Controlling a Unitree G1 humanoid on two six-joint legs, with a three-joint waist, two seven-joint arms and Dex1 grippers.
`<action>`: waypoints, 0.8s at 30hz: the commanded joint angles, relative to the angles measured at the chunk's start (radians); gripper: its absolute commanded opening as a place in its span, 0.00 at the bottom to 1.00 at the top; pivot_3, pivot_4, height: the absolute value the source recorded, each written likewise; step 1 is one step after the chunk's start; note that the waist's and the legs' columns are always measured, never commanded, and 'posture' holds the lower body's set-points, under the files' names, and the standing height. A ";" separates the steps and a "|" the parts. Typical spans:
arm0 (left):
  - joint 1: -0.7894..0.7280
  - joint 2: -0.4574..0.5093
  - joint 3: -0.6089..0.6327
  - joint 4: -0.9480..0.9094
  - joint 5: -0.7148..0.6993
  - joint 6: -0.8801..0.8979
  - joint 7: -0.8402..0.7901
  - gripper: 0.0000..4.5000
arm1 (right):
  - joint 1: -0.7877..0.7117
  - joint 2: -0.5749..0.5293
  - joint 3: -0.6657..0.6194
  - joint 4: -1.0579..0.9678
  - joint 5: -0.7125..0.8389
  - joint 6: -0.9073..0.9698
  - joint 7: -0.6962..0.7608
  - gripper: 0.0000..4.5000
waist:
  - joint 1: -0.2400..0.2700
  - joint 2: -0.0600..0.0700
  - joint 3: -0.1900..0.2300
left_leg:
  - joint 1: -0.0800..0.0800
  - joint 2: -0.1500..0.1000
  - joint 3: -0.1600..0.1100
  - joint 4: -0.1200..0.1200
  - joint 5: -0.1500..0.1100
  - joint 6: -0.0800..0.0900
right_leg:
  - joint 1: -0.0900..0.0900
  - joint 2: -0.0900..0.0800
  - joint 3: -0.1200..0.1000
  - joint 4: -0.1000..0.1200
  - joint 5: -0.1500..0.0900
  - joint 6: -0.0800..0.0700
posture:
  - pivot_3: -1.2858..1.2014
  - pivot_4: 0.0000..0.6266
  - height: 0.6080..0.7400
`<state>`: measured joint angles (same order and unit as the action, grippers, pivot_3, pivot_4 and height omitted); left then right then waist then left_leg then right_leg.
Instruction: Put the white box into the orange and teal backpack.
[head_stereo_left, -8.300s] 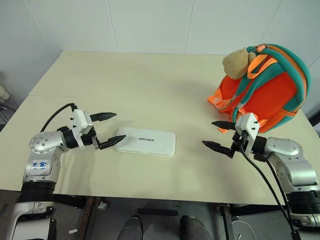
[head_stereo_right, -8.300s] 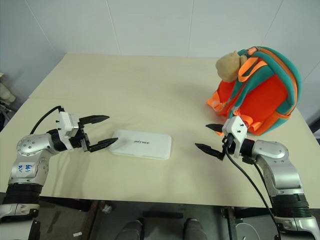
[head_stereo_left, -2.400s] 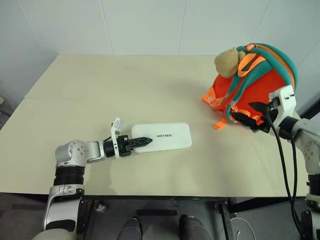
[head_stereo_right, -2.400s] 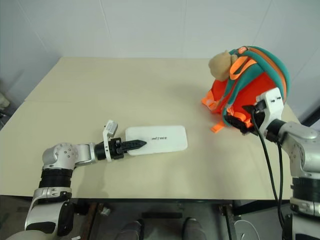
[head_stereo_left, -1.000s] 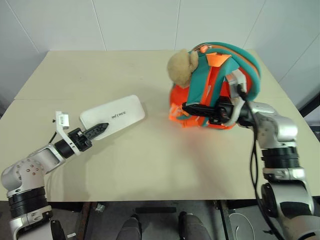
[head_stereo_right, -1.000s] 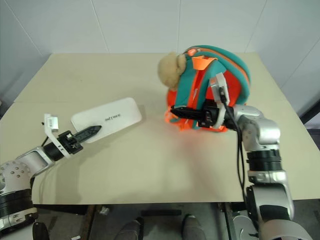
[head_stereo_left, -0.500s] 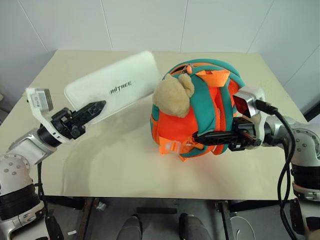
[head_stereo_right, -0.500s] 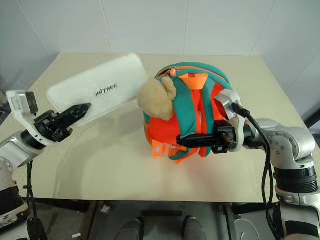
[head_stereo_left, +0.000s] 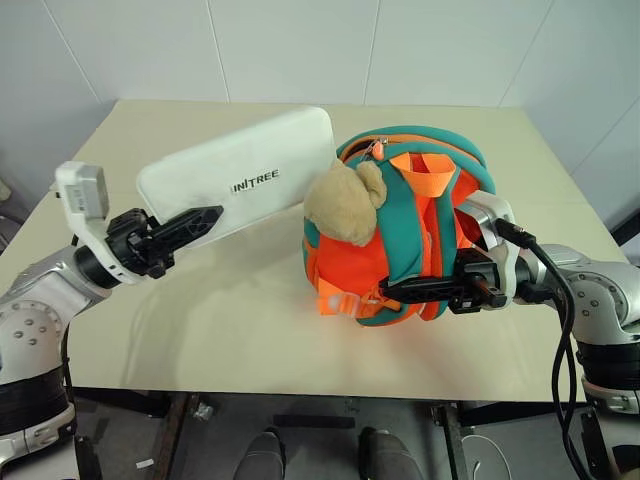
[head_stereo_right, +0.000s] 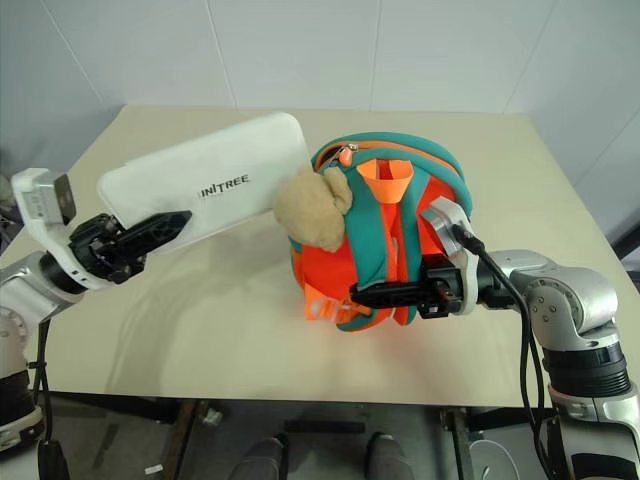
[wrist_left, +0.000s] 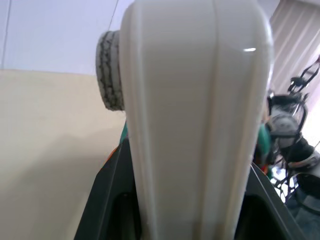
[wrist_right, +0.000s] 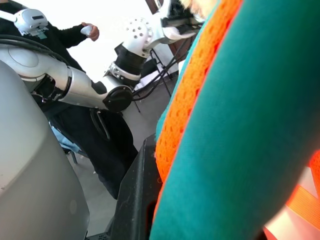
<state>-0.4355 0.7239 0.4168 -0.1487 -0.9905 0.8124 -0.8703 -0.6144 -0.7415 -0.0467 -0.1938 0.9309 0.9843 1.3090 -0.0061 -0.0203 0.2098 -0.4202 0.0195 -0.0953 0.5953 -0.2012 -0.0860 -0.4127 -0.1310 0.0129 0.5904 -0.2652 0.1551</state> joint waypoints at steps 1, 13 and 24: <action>-0.020 0.043 -0.061 0.020 0.083 -0.059 -0.065 0.31 | 0.016 -0.025 -0.028 -0.042 0.030 0.001 0.003 0.04 | 0.002 0.000 0.000 | 0.000 0.000 0.000 0.000 0.000 0.000 | 0.000 0.000 0.000 0.000 0.000 0.000 | 0.52 0.24 1.00; -0.185 0.149 -0.303 0.163 0.351 -0.217 -0.272 0.31 | 0.045 -0.029 -0.032 -0.060 0.046 -0.007 -0.015 0.04 | 0.005 0.000 0.000 | 0.000 0.000 0.000 0.000 0.000 0.000 | 0.000 0.000 -0.001 0.000 0.000 0.000 | 0.52 0.24 1.00; -0.582 -0.082 -0.659 0.310 0.590 -0.237 -0.315 0.31 | 0.031 0.006 -0.001 -0.048 0.033 -0.028 -0.027 0.04 | 0.005 -0.001 0.001 | -0.001 0.000 0.000 0.000 -0.001 0.002 | 0.000 0.000 -0.001 0.001 0.003 0.007 | 0.52 0.24 1.00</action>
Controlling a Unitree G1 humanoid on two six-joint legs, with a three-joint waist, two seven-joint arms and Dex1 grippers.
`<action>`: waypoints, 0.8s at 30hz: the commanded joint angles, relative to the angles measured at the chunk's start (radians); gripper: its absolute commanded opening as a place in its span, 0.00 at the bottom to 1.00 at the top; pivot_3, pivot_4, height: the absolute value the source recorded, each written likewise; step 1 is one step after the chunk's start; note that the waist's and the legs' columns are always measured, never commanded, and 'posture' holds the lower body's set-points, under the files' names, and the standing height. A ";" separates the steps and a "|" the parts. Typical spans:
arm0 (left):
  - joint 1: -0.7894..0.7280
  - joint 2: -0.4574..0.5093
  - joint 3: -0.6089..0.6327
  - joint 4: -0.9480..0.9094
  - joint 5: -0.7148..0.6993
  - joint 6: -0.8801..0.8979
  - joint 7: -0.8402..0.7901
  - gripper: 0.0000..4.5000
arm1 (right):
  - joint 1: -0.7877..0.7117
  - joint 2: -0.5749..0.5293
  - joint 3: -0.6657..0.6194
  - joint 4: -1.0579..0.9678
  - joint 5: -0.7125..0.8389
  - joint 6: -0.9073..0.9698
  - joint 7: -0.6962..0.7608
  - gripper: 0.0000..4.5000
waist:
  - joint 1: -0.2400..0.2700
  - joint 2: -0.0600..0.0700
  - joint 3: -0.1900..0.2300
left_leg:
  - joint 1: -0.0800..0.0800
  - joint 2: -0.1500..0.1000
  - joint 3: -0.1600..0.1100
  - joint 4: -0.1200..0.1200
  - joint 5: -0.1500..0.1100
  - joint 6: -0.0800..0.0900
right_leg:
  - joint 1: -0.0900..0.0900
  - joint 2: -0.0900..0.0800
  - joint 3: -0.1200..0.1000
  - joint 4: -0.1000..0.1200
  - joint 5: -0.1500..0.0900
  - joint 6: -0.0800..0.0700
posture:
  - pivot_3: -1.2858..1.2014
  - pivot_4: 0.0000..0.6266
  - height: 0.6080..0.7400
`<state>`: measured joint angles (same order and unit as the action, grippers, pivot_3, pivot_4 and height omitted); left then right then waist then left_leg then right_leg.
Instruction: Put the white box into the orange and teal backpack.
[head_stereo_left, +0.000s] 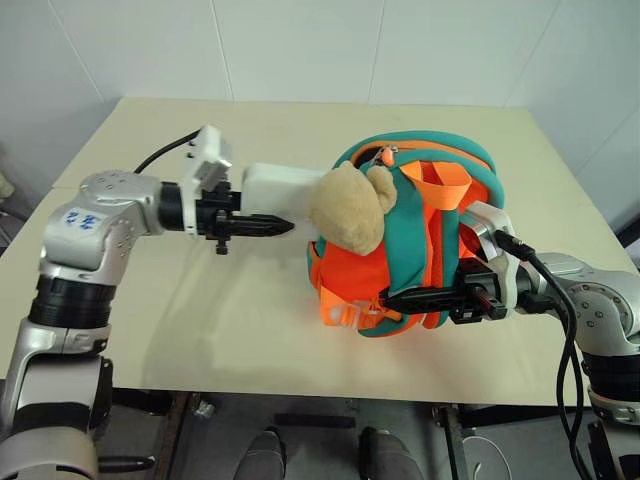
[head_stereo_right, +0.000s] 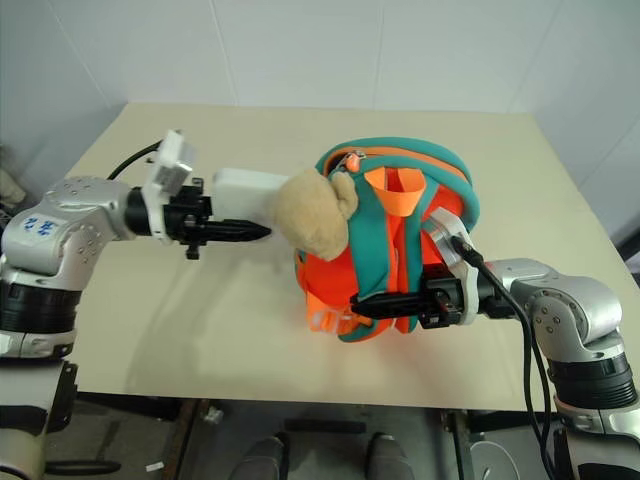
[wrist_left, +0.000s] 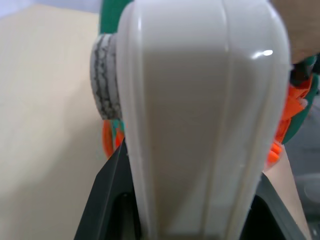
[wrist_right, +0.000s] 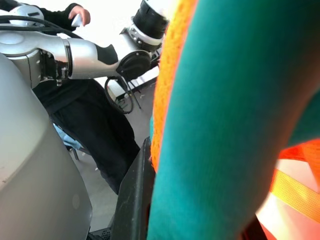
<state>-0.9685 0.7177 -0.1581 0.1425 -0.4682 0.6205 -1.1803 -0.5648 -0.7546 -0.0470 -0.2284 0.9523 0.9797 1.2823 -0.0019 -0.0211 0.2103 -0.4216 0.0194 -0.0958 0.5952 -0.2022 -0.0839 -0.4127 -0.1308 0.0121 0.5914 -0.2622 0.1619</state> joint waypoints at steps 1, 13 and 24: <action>-0.062 -0.118 -0.098 0.037 0.085 -0.055 0.006 0.31 | -0.021 0.026 0.002 -0.013 0.009 -0.026 -0.003 0.04 | 0.001 0.000 0.000 | 0.000 0.000 0.000 0.000 0.000 0.000 | 0.000 0.000 0.000 0.000 0.000 0.000 | 0.52 0.24 1.00; -0.079 -0.271 -0.089 0.090 0.189 -0.069 0.082 0.63 | -0.008 0.053 -0.004 -0.030 0.018 -0.030 -0.033 0.04 | 0.001 0.000 0.000 | 0.000 0.000 0.000 0.002 0.000 0.001 | 0.000 0.000 0.000 0.001 -0.001 0.002 | 0.52 0.24 1.00; 0.029 -0.084 0.138 -0.008 0.053 -0.131 -0.065 0.99 | -0.001 0.060 -0.008 -0.024 0.007 -0.047 -0.056 0.04 | -0.023 0.000 0.000 | 0.000 0.000 0.000 0.003 0.000 0.001 | 0.000 0.000 0.001 0.004 -0.001 0.001 | 0.52 0.24 1.00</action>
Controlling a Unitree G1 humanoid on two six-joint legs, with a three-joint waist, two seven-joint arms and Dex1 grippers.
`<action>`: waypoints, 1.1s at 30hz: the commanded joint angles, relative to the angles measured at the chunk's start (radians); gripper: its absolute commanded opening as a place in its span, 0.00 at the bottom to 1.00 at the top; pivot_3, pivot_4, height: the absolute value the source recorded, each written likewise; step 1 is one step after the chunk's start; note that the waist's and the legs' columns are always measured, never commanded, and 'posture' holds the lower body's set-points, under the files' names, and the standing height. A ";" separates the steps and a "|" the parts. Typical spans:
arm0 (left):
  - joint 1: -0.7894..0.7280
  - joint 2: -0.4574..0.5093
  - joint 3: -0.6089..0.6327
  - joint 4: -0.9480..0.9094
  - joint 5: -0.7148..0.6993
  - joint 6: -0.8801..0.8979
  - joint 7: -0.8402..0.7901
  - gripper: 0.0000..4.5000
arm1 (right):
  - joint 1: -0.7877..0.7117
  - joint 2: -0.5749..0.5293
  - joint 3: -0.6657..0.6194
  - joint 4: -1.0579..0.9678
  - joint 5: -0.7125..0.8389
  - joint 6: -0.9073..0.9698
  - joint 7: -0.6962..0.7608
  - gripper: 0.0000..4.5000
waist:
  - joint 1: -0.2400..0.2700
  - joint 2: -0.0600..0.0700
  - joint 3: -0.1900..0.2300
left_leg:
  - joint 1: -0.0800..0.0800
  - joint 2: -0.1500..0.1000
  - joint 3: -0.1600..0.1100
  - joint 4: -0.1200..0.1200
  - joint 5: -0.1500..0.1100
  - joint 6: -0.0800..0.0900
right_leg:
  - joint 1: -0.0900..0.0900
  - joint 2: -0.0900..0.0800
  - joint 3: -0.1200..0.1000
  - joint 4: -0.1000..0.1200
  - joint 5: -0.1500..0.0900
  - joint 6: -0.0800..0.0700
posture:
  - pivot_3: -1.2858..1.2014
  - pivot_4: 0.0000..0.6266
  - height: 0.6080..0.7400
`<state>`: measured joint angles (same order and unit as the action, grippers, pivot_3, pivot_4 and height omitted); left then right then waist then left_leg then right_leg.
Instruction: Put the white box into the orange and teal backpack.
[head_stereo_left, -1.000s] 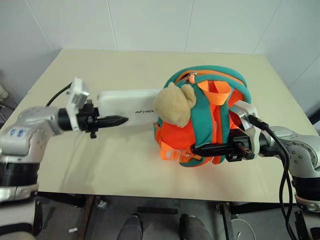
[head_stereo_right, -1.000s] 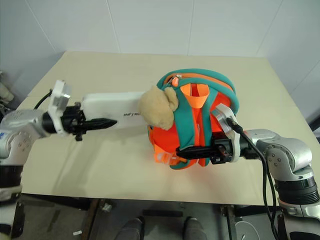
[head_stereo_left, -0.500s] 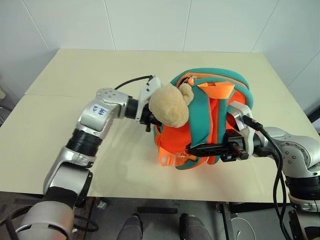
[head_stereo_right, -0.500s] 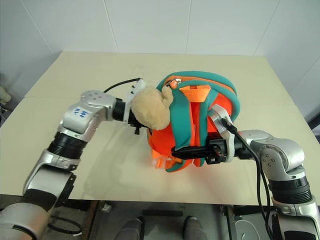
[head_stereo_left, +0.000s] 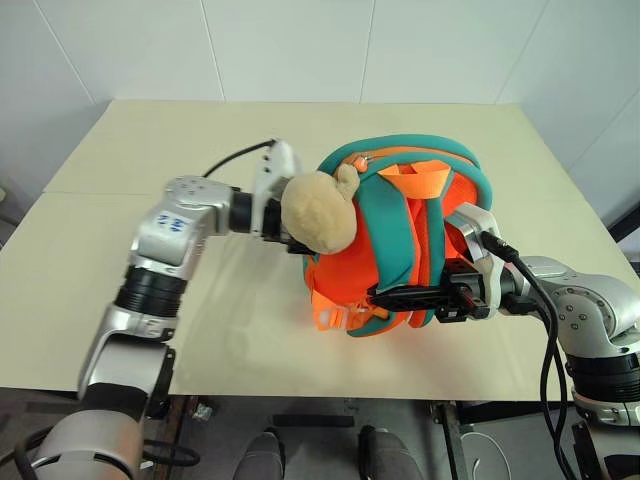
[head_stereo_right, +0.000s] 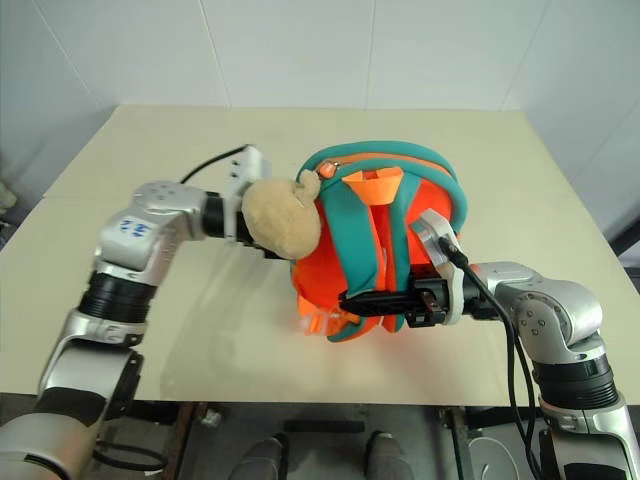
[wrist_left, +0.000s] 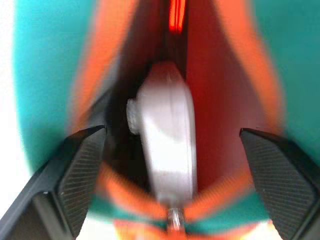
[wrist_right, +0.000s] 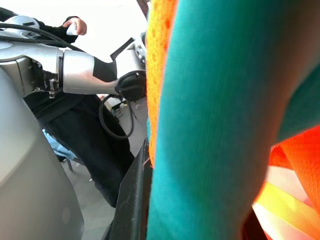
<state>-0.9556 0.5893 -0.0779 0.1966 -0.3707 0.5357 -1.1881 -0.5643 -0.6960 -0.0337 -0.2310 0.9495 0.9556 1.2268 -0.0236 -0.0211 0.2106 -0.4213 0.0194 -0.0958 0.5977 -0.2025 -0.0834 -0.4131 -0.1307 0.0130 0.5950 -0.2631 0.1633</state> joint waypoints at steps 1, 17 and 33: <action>0.023 0.057 0.065 -0.066 -0.050 -0.052 -0.067 0.99 | -0.001 0.001 -0.021 -0.021 0.009 -0.025 -0.001 0.04 | -0.001 0.000 0.000 | 0.000 0.000 0.000 0.000 0.000 0.000 | 0.000 0.000 0.000 0.000 0.000 0.000 | 0.52 0.24 1.00; 0.095 -0.031 0.204 -0.269 -0.237 -0.044 0.068 0.99 | -0.012 0.022 0.005 0.011 -0.015 -0.050 -0.003 0.04 | 0.005 0.000 0.000 | 0.000 0.000 0.000 0.004 0.000 0.000 | 0.001 0.000 0.000 0.003 0.000 0.000 | 0.52 0.24 1.00; 0.095 -0.081 0.159 -0.269 -0.235 -0.106 0.060 0.24 | 0.005 0.030 -0.006 -0.002 -0.008 -0.050 -0.028 0.04 | 0.001 0.000 0.000 | 0.000 0.000 0.000 0.008 0.000 0.000 | 0.002 0.000 0.001 0.005 0.001 0.000 | 0.52 0.24 1.00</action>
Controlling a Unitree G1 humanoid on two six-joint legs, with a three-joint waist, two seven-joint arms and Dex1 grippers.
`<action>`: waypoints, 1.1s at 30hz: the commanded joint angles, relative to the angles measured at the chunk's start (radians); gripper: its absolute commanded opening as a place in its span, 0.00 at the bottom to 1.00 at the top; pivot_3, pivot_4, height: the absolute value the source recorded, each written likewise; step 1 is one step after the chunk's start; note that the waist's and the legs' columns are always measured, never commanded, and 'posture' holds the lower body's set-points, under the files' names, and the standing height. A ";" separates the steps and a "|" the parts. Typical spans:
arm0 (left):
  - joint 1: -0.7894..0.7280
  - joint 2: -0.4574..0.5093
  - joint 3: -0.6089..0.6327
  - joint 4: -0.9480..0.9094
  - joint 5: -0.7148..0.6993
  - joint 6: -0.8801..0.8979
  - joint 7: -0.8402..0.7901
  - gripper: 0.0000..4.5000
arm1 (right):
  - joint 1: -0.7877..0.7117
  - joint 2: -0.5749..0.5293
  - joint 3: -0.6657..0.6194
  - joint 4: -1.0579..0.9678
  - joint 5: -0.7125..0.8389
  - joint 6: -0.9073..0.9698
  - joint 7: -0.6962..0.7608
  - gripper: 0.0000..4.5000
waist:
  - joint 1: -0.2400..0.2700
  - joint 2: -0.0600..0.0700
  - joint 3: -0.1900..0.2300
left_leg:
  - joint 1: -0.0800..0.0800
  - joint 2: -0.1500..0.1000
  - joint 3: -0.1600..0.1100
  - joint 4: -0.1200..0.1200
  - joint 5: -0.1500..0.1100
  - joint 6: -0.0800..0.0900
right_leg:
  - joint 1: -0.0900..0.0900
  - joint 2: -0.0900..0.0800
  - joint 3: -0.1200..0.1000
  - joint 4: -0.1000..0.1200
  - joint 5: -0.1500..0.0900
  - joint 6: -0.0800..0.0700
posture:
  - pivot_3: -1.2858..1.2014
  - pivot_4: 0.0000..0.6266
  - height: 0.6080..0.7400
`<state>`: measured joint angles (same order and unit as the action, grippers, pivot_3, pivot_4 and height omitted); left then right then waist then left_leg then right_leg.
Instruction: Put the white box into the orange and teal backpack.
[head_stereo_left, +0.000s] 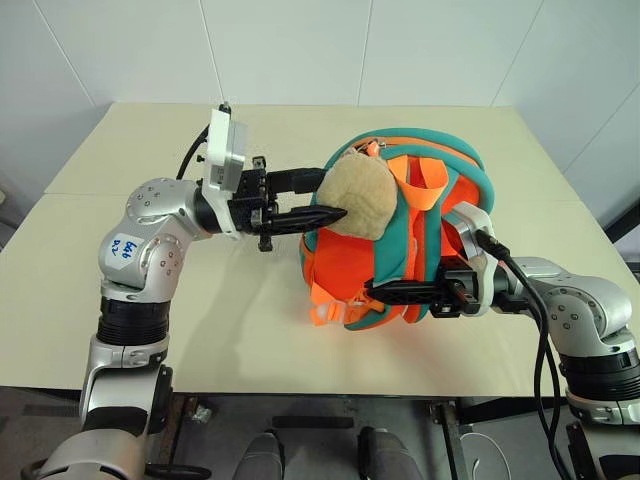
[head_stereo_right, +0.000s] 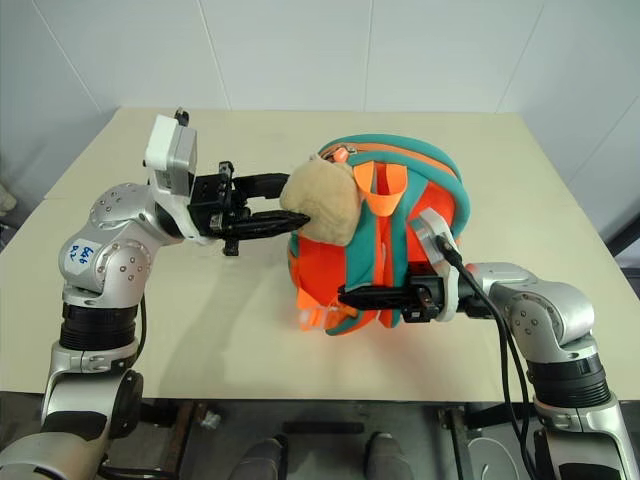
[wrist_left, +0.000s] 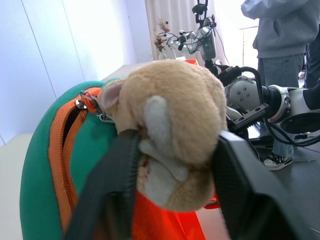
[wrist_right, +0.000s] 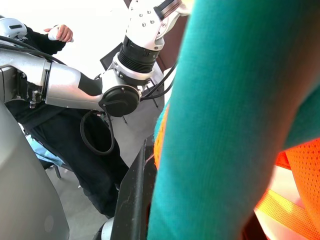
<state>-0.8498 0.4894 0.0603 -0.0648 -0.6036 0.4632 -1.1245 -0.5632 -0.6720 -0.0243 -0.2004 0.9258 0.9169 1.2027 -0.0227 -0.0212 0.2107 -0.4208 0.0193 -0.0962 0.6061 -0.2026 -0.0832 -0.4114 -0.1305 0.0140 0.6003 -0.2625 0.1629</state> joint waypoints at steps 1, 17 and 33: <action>-0.014 0.026 0.023 0.001 0.004 -0.041 -0.006 0.19 | 0.005 0.007 -0.016 -0.033 0.016 -0.012 -0.005 0.04 | 0.000 0.000 0.000 | 0.000 0.000 0.000 0.000 0.000 0.000 | 0.000 0.000 0.000 0.000 0.000 0.000 | 0.52 0.24 1.00; 0.002 0.397 0.008 0.377 0.181 -0.206 -0.222 0.09 | 0.053 0.005 -0.043 -0.077 0.029 -0.015 -0.054 0.04 | -0.006 0.001 0.000 | 0.004 0.000 0.002 -0.007 0.000 0.000 | 0.000 0.000 0.001 0.000 -0.002 -0.003 | 0.52 0.24 1.00; 0.023 -0.003 -0.152 0.807 0.404 -0.550 -0.135 0.09 | 0.080 0.031 -0.046 -0.110 0.052 -0.009 -0.102 0.04 | 0.026 0.000 0.000 | 0.000 0.000 0.001 0.001 0.000 0.000 | 0.001 0.000 -0.001 0.000 0.001 0.000 | 0.52 0.24 1.00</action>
<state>-0.8447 0.5025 -0.0510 0.7249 -0.2425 -0.0767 -1.2526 -0.4877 -0.6507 -0.0482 -0.2686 0.9457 0.9138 1.1036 0.0036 -0.0216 0.2103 -0.4207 0.0196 -0.0957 0.6079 -0.2028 -0.0827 -0.4103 -0.1303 0.0134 0.6001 -0.2610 0.1628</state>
